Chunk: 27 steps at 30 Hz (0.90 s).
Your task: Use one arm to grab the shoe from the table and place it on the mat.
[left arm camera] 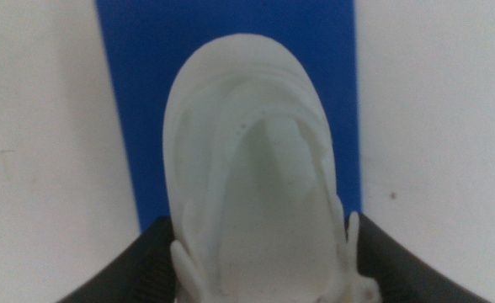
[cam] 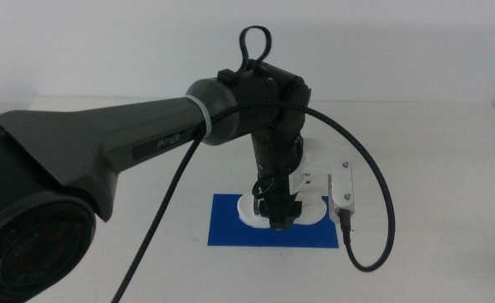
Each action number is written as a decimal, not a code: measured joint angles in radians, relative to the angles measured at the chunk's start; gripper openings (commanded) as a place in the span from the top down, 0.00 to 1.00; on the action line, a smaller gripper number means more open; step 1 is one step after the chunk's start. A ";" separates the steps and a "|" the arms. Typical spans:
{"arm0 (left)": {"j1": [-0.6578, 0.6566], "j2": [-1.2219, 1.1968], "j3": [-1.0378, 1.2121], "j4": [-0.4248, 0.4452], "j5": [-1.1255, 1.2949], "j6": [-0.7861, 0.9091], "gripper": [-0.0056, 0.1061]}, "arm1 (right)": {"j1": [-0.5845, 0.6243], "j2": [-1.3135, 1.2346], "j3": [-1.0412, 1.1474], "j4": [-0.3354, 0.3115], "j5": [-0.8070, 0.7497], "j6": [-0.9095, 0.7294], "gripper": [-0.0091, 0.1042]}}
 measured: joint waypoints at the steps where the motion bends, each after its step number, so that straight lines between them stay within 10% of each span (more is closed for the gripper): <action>1: 0.003 0.000 0.000 -0.009 -0.010 0.002 0.96 | 0.000 0.000 0.000 0.000 0.000 0.000 0.22; 15: 0.027 0.048 -0.004 -0.026 -0.035 0.043 0.90 | 0.000 0.000 0.000 0.000 0.000 0.000 0.22; 27: 0.027 0.048 -0.005 -0.026 -0.063 0.045 0.23 | 0.000 0.000 0.000 0.000 0.000 0.000 0.22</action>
